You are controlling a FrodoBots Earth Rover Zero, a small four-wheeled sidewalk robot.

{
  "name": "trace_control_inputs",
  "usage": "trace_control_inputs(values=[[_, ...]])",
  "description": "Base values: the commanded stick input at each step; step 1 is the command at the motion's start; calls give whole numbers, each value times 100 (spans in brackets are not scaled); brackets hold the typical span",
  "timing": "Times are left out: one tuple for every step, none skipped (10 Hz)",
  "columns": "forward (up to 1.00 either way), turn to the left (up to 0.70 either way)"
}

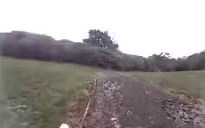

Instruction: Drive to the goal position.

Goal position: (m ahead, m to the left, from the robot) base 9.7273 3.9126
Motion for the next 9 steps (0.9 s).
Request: trace_control_inputs(values=[[100, 0], [100, 0], [100, 0], [100, 0], [100, 0], [100, 0], [100, 0], [100, 0], [100, 0]])
